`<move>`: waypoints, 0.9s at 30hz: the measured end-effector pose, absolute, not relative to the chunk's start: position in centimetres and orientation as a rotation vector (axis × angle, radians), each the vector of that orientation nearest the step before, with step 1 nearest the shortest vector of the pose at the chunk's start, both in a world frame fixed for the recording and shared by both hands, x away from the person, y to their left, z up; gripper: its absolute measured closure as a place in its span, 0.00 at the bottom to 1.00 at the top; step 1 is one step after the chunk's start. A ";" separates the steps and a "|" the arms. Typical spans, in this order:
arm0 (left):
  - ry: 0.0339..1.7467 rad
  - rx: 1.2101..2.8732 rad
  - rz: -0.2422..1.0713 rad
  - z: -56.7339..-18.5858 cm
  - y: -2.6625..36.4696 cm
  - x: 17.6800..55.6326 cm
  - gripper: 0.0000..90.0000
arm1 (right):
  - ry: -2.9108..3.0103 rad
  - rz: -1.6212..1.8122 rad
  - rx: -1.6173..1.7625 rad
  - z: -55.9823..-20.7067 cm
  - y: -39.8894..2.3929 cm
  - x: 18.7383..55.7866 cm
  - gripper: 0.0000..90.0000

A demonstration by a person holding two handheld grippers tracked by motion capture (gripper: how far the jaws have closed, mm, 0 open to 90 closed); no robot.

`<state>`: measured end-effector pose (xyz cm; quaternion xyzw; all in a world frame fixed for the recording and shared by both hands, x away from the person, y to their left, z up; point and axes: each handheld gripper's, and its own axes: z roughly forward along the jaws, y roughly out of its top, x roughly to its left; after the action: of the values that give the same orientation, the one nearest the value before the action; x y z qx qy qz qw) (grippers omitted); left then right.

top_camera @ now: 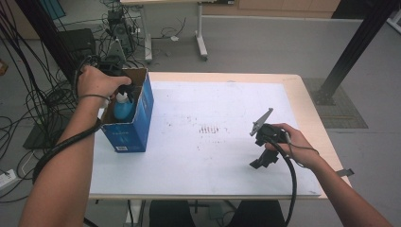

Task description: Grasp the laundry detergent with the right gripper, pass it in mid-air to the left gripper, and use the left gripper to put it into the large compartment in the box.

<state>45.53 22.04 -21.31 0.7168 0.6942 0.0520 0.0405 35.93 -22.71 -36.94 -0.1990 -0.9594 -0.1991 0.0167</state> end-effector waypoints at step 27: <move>1.999 2.245 0.218 -16.6 17.6 42.8 0.06 | -2.959 -0.634 -0.632 -36.6 -22.7 36.4 0.06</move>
<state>42.81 17.56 -16.57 0.7434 0.6618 0.0721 0.0639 36.41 -22.72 -36.60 -0.2043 -0.9569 -0.2051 0.0252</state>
